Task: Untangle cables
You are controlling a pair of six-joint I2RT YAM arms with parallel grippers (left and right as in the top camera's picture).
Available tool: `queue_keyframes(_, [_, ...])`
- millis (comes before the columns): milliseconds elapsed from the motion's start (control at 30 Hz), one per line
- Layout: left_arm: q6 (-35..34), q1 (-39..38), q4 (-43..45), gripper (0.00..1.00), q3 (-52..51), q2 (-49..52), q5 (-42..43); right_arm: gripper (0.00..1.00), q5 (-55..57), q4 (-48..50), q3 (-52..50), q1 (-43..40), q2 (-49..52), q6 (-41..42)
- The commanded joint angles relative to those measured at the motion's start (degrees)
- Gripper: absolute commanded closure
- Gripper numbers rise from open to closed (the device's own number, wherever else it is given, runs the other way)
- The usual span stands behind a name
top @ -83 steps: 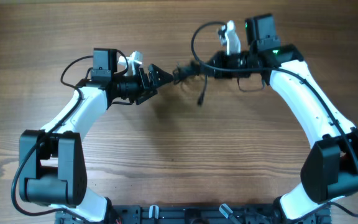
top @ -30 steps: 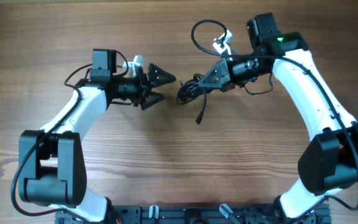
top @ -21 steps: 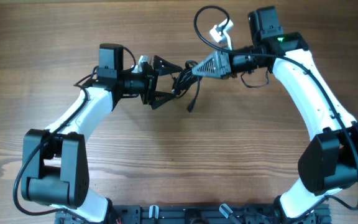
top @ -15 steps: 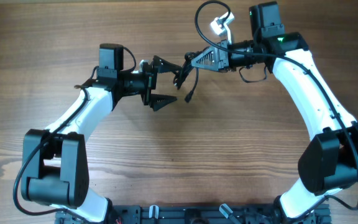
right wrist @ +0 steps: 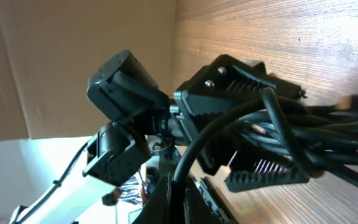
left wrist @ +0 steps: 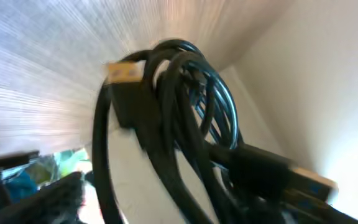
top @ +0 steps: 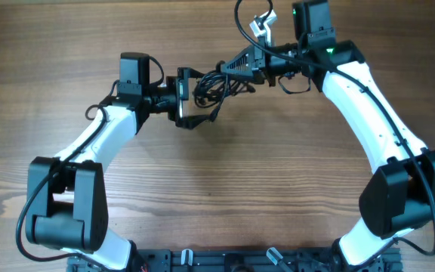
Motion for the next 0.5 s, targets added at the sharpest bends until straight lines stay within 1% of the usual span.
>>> queue_keyframes(0, [-2.8, 0.2, 1.4, 0.48, 0.2, -1.0, -6.8, 0.96, -6.1, 0.6, 1.2, 1.7, -1.1, 0.2])
queue_keyframes(33, [0.0, 0.2, 1.4, 0.84, 0.2, -1.0, -9.1, 0.96, -7.1, -0.2, 1.2, 1.8, -1.1, -2.8])
queue_keyframes(67, [2.6, 0.2, 1.4, 0.96, 0.2, -1.0, -10.3, 0.96, -6.9, -1.3, 1.2, 1.8, -1.1, -5.3])
queue_keyframes(100, [6.1, 0.2, 1.4, 0.96, 0.2, -1.0, -11.1, 0.96, -6.9, -2.2, 1.2, 1.7, -1.1, -7.7])
queue_keyframes(133, [10.9, 0.2, 1.3, 0.96, 0.2, -1.0, -12.0, 0.96, -6.8, -3.9, 1.2, 1.6, -1.1, -8.1])
queue_keyframes(167, [13.2, 0.2, 1.3, 0.96, 0.2, -1.0, -13.3, 0.96, -8.3, -4.4, 1.2, 1.7, -1.1, -7.6])
queue_keyframes(200, [13.2, 0.3, 1.4, 0.78, 0.2, -1.0, -13.6, 0.96, -9.4, -4.4, 1.2, 1.8, -1.1, -7.1])
queue_keyframes(233, [13.2, 0.3, 1.4, 0.29, 0.2, -1.0, -13.5, 0.96, -9.6, -4.3, 1.2, 1.8, -1.1, -7.1])
queue_keyframes(267, [13.2, 0.3, 1.4, 0.2, 0.2, -1.0, -13.1, 0.96, -9.6, -4.3, 1.2, 1.8, -1.1, -7.1])
queue_keyframes(300, [13.2, 0.3, 1.4, 0.2, 0.2, -1.0, -12.2, 0.96, -9.6, -4.3, 1.2, 1.8, -1.1, -7.0])
queue_keyframes(367, [13.2, 0.3, 1.4, 0.51, 0.2, -1.0, -11.6, 0.96, -10.1, -4.3, 1.2, 1.8, -1.1, -6.6])
queue_keyframes(400, [13.2, 0.3, 1.4, 0.71, 0.2, -1.0, -11.6, 0.96, -10.8, -4.3, 1.2, 1.8, -1.1, -6.1])
queue_keyframes(467, [13.2, 0.3, 1.4, 0.69, 0.2, -1.0, -11.6, 0.96, -13.5, -4.3, 1.2, 1.8, -1.1, -5.7])
